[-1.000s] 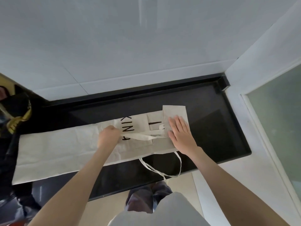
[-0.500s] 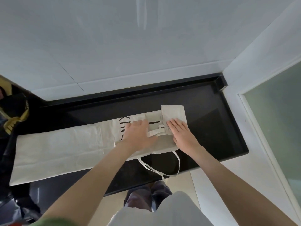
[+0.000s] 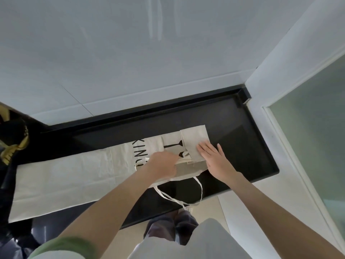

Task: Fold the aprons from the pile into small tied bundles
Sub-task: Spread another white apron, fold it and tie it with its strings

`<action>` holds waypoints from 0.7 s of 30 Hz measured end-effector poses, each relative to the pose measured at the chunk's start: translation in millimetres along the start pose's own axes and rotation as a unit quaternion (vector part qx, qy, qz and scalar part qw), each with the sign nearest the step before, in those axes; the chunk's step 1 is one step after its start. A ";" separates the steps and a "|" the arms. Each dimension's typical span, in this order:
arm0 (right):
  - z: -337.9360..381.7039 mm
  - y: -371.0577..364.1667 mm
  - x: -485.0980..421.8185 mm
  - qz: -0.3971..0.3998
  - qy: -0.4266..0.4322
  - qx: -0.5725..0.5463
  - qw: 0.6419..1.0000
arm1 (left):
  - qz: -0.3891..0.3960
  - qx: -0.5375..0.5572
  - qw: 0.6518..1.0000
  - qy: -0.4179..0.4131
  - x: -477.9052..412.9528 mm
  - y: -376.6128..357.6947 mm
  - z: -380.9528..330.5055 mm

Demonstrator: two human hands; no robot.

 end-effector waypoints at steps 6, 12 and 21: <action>-1.3 -8.8 1.7 0.135 -0.015 -0.021 0.990 | 0.084 -0.056 0.993 0.053 -6.0 -5.3 -1.4; -10.8 -12.1 5.1 0.209 -0.005 0.006 0.978 | 0.220 -0.004 0.971 0.096 -9.4 -6.7 -2.9; -11.3 -10.7 11.1 0.106 0.020 -0.006 0.994 | 0.291 -0.095 0.928 0.215 15.9 -9.3 42.3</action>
Point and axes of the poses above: each hand's wrist, its own x-axis away from the middle knuckle, its own y-axis out of the back of the hand, z = x × y, the point moved 5 cm from there along -x, towards the middle knuckle
